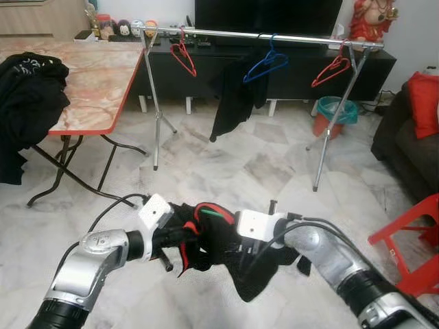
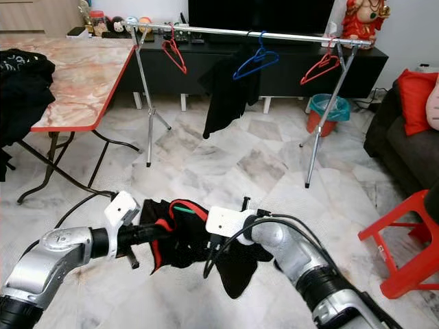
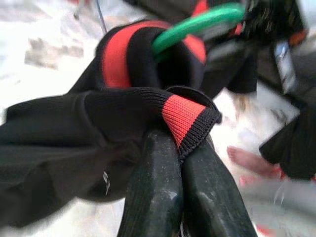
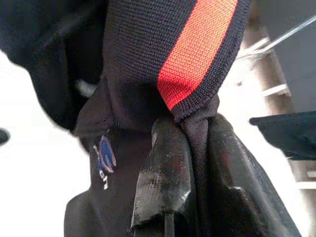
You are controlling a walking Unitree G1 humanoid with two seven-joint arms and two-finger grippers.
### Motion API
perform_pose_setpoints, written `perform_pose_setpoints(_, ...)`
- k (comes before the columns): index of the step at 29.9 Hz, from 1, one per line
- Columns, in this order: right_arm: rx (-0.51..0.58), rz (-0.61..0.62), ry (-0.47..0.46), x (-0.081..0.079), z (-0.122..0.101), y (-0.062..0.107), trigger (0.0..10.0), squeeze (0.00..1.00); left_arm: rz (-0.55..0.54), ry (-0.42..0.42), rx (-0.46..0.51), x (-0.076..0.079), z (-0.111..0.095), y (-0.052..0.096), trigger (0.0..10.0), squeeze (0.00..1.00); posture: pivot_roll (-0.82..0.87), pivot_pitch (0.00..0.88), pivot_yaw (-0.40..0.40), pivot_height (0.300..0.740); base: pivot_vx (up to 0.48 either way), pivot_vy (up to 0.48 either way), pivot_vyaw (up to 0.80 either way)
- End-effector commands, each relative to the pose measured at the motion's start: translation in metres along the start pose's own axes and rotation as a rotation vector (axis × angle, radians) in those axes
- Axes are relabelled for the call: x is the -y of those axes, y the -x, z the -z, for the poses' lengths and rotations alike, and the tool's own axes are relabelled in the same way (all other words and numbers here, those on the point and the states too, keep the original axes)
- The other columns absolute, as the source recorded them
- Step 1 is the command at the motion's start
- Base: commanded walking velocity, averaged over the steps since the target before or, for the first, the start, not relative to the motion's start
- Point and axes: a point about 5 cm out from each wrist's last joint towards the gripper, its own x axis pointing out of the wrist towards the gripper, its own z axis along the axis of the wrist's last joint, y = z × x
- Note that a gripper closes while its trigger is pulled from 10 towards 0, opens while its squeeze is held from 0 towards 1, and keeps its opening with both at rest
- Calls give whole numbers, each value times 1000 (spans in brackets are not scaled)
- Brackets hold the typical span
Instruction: Hang hanger
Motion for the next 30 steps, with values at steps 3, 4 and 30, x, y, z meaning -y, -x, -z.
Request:
perform_pose_setpoints(3,10,166,-65,14,0,1,10000,0,48,-21,60,9,-18,-4,10000,0,18,0,-30,740,0,0,0)
perform_pose_setpoints(4,17,217,-75,16,-1,0,10000,0,62,-27,61,12,-18,-4,10000,0,21,0,-28,740,0,0,0)
perform_pose_setpoints(30,210,407,-457,32,-13,-4,10000,0,23,-28,210,31,-33,-21,10000,1000,26,0,-22,740,0,0,0)
